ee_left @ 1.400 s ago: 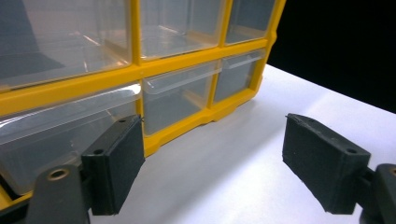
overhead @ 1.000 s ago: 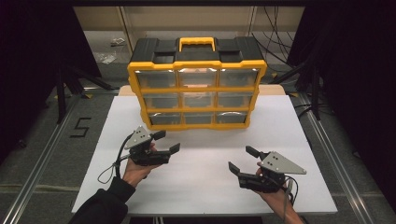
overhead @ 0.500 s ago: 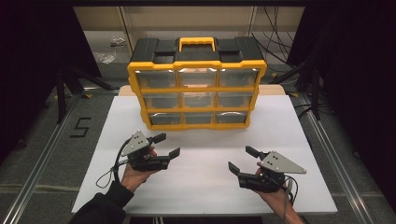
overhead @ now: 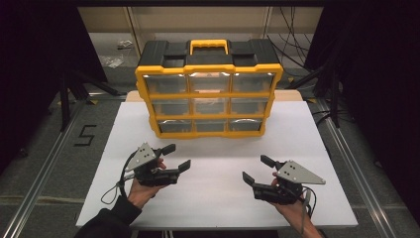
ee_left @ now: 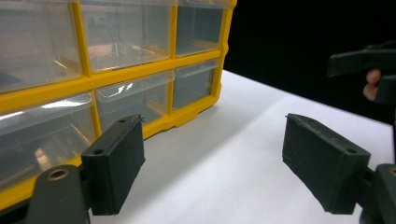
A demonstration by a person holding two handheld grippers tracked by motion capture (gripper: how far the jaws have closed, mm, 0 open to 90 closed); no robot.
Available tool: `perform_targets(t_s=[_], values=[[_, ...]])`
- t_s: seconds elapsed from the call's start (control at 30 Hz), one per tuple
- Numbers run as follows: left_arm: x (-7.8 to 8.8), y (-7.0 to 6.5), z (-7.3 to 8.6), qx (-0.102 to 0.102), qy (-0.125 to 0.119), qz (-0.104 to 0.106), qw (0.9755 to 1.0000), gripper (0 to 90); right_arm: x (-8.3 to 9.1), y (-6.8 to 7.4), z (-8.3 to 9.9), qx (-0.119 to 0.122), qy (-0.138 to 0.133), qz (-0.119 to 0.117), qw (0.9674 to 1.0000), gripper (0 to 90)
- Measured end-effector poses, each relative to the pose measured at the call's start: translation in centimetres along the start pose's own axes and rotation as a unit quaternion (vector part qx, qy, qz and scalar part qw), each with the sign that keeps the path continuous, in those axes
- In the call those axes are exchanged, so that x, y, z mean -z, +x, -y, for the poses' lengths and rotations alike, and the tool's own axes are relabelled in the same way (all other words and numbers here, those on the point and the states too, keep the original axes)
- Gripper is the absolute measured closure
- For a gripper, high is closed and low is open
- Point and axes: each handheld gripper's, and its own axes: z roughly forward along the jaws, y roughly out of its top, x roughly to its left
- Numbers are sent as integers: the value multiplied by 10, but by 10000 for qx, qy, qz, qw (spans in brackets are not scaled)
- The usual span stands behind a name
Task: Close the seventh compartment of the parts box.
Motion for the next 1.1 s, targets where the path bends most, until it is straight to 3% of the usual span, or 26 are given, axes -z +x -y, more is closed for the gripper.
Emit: perform_targets(t_s=[0.37,1.1], values=[[5,-2,6,-128,17,-160,9998,202,-1,1,0,10,4,-6,10000,213],[11,-5,10,-133,20,-79,9999,198,0,0,0,-75,-18,-36,10000,213]])
